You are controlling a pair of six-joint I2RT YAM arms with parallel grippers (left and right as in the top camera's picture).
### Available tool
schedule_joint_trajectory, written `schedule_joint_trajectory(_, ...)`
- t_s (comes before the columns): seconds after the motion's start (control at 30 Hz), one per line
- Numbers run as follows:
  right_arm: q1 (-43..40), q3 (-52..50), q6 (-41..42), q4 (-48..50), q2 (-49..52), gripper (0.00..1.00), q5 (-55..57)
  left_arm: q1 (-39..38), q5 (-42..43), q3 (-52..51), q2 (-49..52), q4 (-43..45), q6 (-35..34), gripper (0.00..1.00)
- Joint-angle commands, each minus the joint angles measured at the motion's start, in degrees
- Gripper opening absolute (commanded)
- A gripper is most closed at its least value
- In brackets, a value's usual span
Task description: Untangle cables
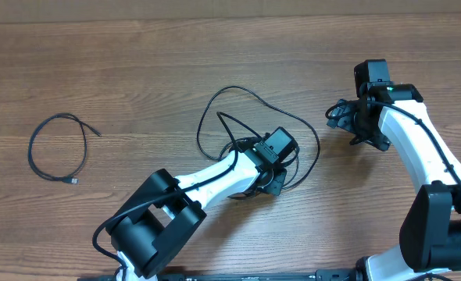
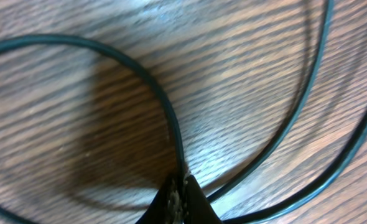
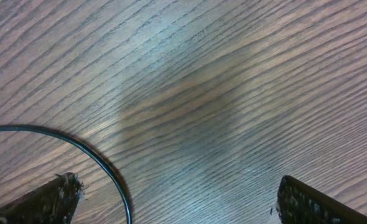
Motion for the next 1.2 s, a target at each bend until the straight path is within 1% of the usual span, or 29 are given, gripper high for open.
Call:
schedule_joint_trajectory(0.0,0.2,-0.3,0.0,0.1,0.3,1.00,0.8,2.0,-1.1,3.9,-3.0,-3.1,1.2,0.04)
schedule_joint_trajectory(0.27,0.2,-0.3,0.0,0.1,0.3,1.00,0.8,5.9,-2.1,11.0,-13.9,-5.6,10.1,0.04)
schedule_joint_trajectory(0.3,0.2,-0.3,0.0,0.1,0.3,1.00,0.8,6.6,-4.7,12.0,-16.2,-6.3,10.3,0.04)
schedule_joint_trajectory(0.43,0.2,-0.3,0.0,0.1,0.3,1.00,0.8,7.8,-9.8,13.3,-22.0,-6.5,10.4,0.04)
schedule_joint_trajectory(0.6,0.2,-0.3,0.0,0.1,0.3,1.00,0.8,8.2,-13.6,14.2,-31.5,-6.5,12.3,0.04)
schedule_joint_trajectory(0.7,0.2,-0.3,0.0,0.1,0.3,1.00,0.8,8.2,-16.6,14.2,-37.6,-6.7,12.3,0.04)
schedule_joint_trajectory(0.73,0.2,-0.3,0.0,0.1,0.3,1.00,0.8,8.2,-18.4,14.2,-41.0,-6.7,12.3,0.04)
schedule_joint_trajectory(0.9,0.2,-0.3,0.0,0.1,0.3,1.00,0.8,8.2,-23.7,14.2,-50.1,-6.2,12.2,0.04)
schedule_joint_trajectory(1.03,0.2,-0.3,0.0,0.1,0.3,1.00,0.8,8.2,-25.5,14.2,-55.7,-5.8,12.2,0.04)
schedule_joint_trajectory(1.17,0.2,-0.3,0.0,0.1,0.3,1.00,0.8,8.2,-30.9,14.2,-58.8,-6.4,12.2,0.04)
